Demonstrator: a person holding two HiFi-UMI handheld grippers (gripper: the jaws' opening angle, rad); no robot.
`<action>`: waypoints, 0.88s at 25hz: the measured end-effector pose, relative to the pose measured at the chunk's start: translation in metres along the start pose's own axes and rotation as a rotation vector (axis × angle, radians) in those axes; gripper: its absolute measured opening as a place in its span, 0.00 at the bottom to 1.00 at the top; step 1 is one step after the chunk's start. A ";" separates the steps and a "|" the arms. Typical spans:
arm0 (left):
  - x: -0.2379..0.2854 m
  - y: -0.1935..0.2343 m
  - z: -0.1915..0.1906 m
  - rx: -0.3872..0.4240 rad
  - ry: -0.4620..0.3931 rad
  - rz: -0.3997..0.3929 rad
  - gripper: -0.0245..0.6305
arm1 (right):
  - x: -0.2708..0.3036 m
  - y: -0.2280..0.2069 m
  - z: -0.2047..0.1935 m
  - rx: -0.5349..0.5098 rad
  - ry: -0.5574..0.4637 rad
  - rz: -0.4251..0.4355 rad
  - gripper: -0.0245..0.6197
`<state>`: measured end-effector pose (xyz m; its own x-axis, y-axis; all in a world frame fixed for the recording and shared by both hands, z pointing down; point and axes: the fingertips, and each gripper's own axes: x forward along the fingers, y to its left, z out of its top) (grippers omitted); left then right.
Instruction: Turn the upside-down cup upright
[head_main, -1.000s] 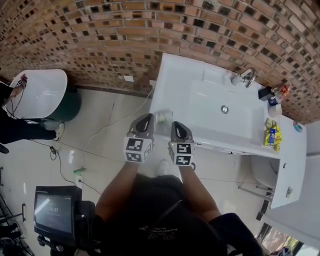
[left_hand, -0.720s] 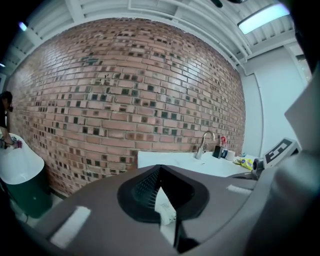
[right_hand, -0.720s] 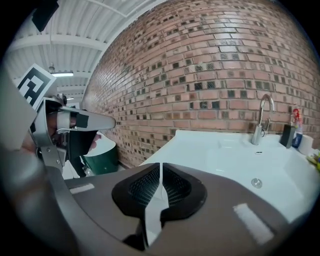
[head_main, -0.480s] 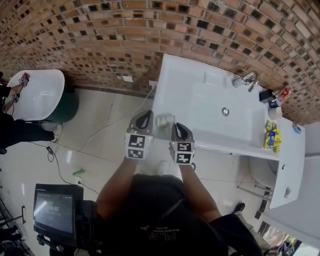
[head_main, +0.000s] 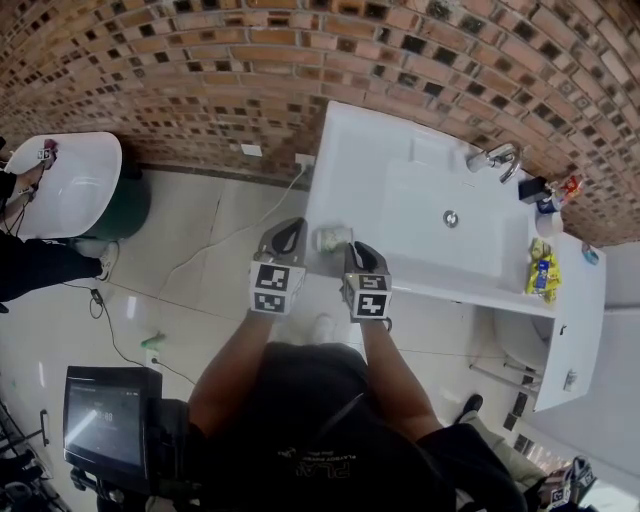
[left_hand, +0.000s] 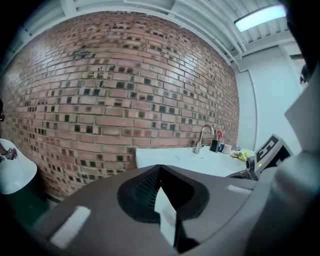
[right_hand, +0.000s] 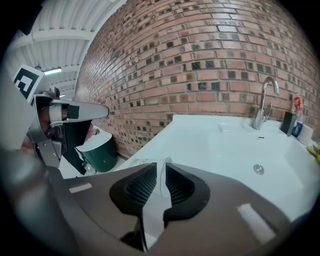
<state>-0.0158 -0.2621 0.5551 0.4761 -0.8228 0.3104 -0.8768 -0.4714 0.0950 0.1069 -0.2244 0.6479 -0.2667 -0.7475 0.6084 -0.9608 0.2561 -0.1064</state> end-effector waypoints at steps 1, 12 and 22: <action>0.000 0.000 0.000 0.002 0.000 -0.002 0.03 | 0.001 0.000 0.000 0.006 0.002 0.000 0.14; 0.003 0.005 -0.013 0.000 0.023 0.010 0.03 | 0.003 0.001 -0.003 0.042 0.000 0.028 0.08; 0.004 0.002 -0.012 -0.011 0.014 0.000 0.03 | -0.010 0.002 0.016 -0.053 -0.060 0.016 0.08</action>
<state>-0.0169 -0.2625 0.5674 0.4750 -0.8182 0.3238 -0.8776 -0.4676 0.1058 0.1066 -0.2260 0.6288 -0.2878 -0.7782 0.5582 -0.9513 0.2993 -0.0733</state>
